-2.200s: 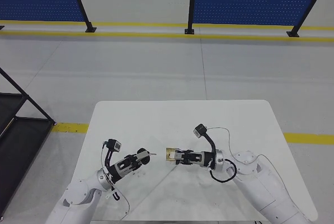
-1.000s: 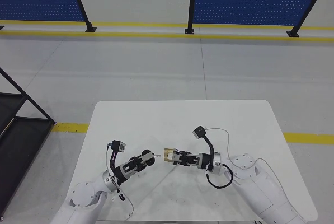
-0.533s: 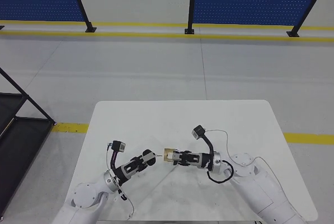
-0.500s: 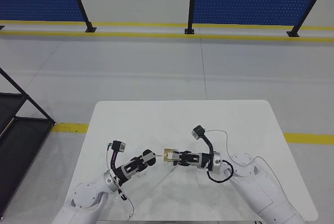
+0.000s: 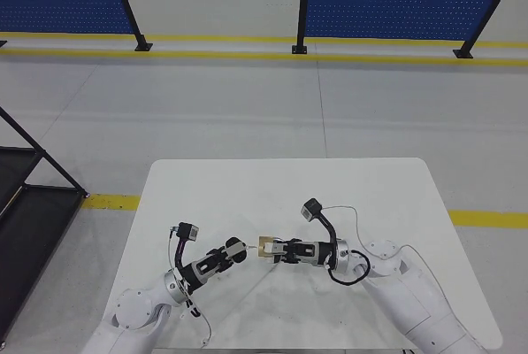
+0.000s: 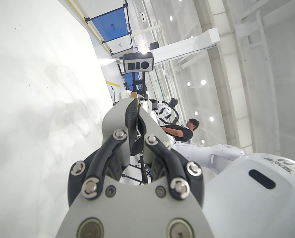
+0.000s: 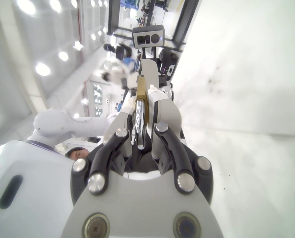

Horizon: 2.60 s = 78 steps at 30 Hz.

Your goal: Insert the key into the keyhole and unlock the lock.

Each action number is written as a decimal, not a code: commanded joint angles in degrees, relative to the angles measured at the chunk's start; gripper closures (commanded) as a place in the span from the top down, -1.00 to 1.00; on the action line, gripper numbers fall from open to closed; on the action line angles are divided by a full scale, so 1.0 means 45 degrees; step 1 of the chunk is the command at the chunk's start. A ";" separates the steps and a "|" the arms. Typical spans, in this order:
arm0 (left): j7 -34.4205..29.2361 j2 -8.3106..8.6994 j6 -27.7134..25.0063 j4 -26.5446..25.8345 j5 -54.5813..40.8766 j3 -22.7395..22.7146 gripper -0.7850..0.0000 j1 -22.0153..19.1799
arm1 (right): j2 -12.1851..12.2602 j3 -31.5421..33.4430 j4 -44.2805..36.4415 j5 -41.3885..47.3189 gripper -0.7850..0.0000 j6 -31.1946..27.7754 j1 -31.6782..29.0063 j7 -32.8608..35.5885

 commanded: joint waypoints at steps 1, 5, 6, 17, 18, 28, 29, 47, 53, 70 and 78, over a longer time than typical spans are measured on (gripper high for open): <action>0.0012 0.0010 -0.0007 0.0004 -0.0006 0.0009 -1.00 -0.0004 | -0.0009 -0.0011 0.0019 -0.0011 -1.00 0.0004 0.0019 0.0041; 0.0026 0.0036 0.0013 0.0012 0.0012 0.0034 -1.00 -0.0010 | -0.0033 -0.0034 0.0050 -0.0021 -1.00 0.0012 0.0044 0.0074; 0.0026 0.0042 0.0019 0.0010 -0.0001 0.0047 -1.00 -0.0009 | -0.0039 -0.0045 0.0053 -0.0036 -1.00 0.0020 0.0052 0.0088; 0.0158 0.0097 0.0021 0.0087 0.0020 0.0155 -1.00 -0.0082 | -0.0085 -0.0055 0.0067 -0.0082 -1.00 0.0001 0.0064 0.0111; 0.0174 0.0101 0.0006 0.0089 0.0006 0.0164 -1.00 -0.0083 | -0.0087 -0.0040 0.0069 -0.0065 -1.00 -0.0017 0.0058 0.0107; 0.0292 0.0151 -0.0024 0.0104 -0.0025 0.0206 -1.00 -0.0102 | -0.0101 0.0031 0.0088 0.0030 -1.00 -0.0063 0.0039 0.0284; 0.0291 0.0156 -0.0028 0.0108 -0.0034 0.0214 -1.00 -0.0102 | -0.0104 0.0031 0.0089 0.0029 -1.00 -0.0063 0.0039 0.0286; 0.0404 0.0234 0.0012 0.0179 -0.0108 0.0371 -1.00 -0.0189 | -0.0182 -0.0004 0.0158 -0.0035 -1.00 -0.0016 0.0062 0.0188; 0.0433 0.0253 0.0018 0.0189 -0.0119 0.0462 -1.00 -0.0212 | -0.0211 0.0002 0.0196 -0.0016 -1.00 -0.0024 0.0040 0.0056; 0.0781 0.0303 -0.0085 0.0198 -0.0007 0.0606 -1.00 -0.0211 | -0.0259 0.0072 0.0118 -0.0238 -1.00 -0.0056 -0.0101 -0.0412; 0.0972 0.0320 -0.0111 0.0214 0.0131 0.0688 -1.00 -0.0228 | -0.0292 0.0067 0.0046 -0.0341 -1.00 0.0051 -0.0201 -0.0728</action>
